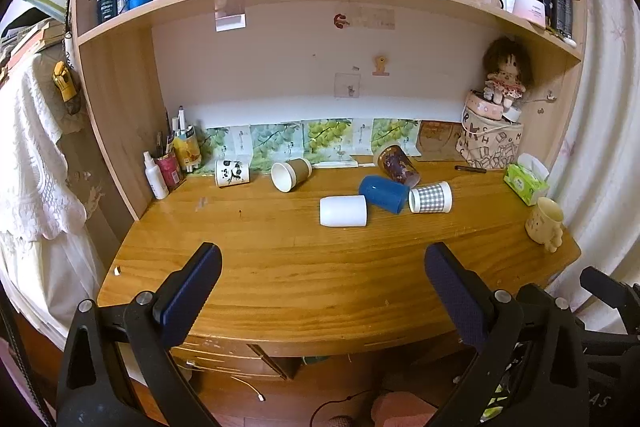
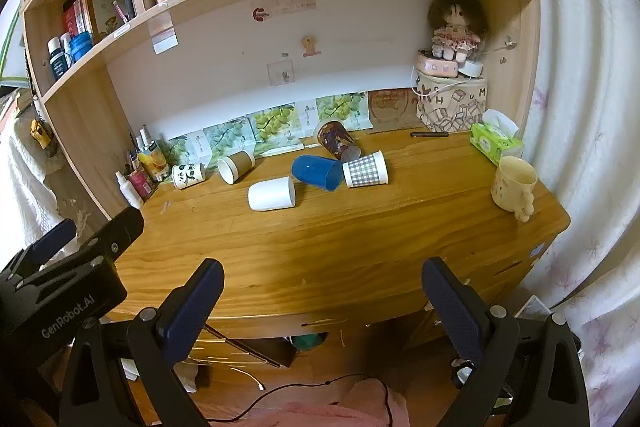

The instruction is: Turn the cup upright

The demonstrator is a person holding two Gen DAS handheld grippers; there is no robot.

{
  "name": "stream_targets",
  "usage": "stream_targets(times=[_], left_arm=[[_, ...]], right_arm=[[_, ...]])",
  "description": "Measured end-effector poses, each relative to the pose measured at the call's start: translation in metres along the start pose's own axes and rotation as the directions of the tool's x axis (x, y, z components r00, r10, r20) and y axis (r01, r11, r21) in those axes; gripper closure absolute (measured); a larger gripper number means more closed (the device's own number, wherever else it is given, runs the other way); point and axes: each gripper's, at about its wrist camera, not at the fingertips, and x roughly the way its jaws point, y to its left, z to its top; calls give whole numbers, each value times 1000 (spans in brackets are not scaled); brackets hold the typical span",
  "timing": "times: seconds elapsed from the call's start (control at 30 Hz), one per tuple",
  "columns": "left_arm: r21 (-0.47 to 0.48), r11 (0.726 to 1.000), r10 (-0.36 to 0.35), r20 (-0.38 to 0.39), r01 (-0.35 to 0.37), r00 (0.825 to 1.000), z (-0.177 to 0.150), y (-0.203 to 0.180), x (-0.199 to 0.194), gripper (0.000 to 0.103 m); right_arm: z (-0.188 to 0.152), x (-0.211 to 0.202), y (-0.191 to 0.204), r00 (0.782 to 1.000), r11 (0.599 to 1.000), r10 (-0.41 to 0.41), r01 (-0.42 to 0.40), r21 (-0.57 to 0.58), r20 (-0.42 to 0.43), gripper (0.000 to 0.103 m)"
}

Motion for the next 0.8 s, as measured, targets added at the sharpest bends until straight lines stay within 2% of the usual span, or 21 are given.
stream_targets(times=[0.33, 0.67, 0.8], left_arm=[[-30, 1000, 5, -41, -7, 999, 2, 13, 14, 1], [-20, 1000, 22, -63, -24, 998, 10, 14, 35, 1], [-4, 1000, 25, -99, -25, 995, 16, 12, 54, 1]], right_arm=[[11, 12, 4, 999, 1000, 22, -22, 15, -28, 3], [30, 43, 6, 994, 997, 74, -72, 30, -80, 3], [39, 60, 4, 990, 995, 95, -90, 49, -101, 3]])
